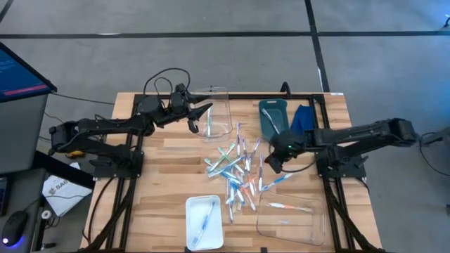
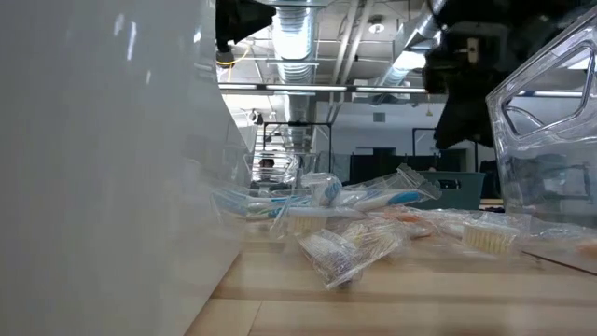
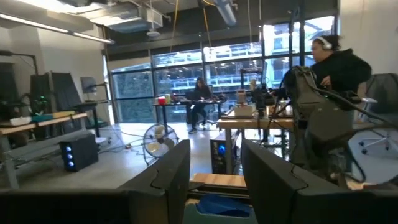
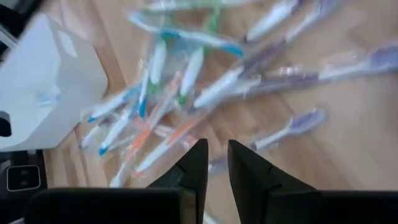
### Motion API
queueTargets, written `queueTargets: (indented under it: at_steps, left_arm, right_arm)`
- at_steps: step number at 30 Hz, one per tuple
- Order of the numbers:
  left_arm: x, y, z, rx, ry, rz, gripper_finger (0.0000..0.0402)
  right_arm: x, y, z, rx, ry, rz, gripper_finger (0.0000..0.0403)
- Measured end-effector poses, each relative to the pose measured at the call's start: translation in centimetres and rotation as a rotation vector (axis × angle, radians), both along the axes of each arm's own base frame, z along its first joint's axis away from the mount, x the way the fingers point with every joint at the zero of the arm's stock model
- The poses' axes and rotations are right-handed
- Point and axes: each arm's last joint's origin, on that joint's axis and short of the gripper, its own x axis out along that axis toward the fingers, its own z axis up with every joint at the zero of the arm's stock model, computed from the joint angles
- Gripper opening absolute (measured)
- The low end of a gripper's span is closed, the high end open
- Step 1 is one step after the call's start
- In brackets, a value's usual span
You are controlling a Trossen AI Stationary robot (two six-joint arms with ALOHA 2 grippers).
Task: Pick & Place Toothbrushes
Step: Put the purple toothbrush into the green bin
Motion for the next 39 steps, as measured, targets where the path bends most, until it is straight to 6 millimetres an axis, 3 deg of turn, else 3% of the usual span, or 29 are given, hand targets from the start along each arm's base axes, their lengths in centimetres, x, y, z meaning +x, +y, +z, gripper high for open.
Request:
queueTargets:
  at_steps: [14, 22, 32, 39]
  left_arm:
    - [0.1, 0.0, -0.3, -0.014, 0.03, -0.004, 0.0135]
    - [0.1, 0.0, -0.6, -0.023, 0.056, -0.006, 0.0135]
    - [0.1, 0.0, -0.9, -0.035, 0.084, -0.004, 0.0135]
    - [-0.8, -0.3, 0.1, -0.028, 0.065, -0.003, 0.0135]
  right_arm:
    - [3.8, -0.2, -0.3, 0.055, 0.374, -0.015, 0.0056]
    - [4.2, 0.0, -2.3, 0.118, 0.536, -0.123, 0.0064]
    - [5.1, 1.0, -2.8, 0.152, 0.503, -0.204, 0.0151]
    - [5.4, 0.6, -2.7, 0.162, 0.472, -0.235, 0.0216]
